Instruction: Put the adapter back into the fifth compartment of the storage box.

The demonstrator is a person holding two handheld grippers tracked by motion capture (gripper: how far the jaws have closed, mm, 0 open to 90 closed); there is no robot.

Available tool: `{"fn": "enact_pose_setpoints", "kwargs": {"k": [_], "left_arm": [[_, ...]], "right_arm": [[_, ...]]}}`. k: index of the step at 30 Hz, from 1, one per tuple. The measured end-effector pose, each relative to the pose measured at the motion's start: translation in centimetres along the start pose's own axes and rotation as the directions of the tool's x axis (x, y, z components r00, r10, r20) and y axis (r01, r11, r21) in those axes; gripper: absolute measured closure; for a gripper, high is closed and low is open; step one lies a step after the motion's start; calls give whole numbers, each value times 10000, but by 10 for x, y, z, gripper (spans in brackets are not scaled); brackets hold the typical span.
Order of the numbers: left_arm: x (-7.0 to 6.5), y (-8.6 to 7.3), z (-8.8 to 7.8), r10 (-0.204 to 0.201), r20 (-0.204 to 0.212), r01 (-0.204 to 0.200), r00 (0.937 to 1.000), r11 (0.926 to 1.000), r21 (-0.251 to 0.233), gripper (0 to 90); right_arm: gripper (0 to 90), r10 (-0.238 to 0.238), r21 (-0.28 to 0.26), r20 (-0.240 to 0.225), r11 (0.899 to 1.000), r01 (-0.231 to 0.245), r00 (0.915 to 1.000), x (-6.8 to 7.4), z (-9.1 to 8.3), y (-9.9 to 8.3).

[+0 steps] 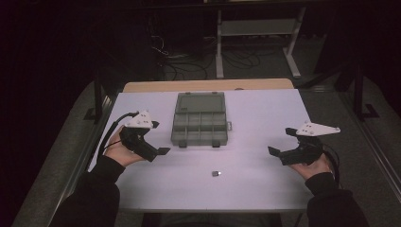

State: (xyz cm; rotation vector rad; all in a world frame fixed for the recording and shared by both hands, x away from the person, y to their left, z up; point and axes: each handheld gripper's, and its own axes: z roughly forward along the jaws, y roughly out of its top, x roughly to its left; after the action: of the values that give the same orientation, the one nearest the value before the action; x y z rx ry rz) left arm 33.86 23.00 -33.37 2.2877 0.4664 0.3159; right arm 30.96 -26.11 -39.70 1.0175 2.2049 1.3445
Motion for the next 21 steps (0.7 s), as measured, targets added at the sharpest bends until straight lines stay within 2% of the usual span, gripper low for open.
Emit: {"fn": "enact_pose_setpoints", "kwargs": {"k": [9, 21], "left_arm": [[-6, 12, 13, 266, 407, -273, 9988, 9995, 168, 2], [-16, 23, 38, 576, 971, -623, 9936, 9970, 463, 2]], "right_arm": [[0, -7, -18, -9, 10000, 7, 10000, 0, -1, 0], [0, -2, -19, -38, 10000, 1, 10000, 1, -1, 0]]}}
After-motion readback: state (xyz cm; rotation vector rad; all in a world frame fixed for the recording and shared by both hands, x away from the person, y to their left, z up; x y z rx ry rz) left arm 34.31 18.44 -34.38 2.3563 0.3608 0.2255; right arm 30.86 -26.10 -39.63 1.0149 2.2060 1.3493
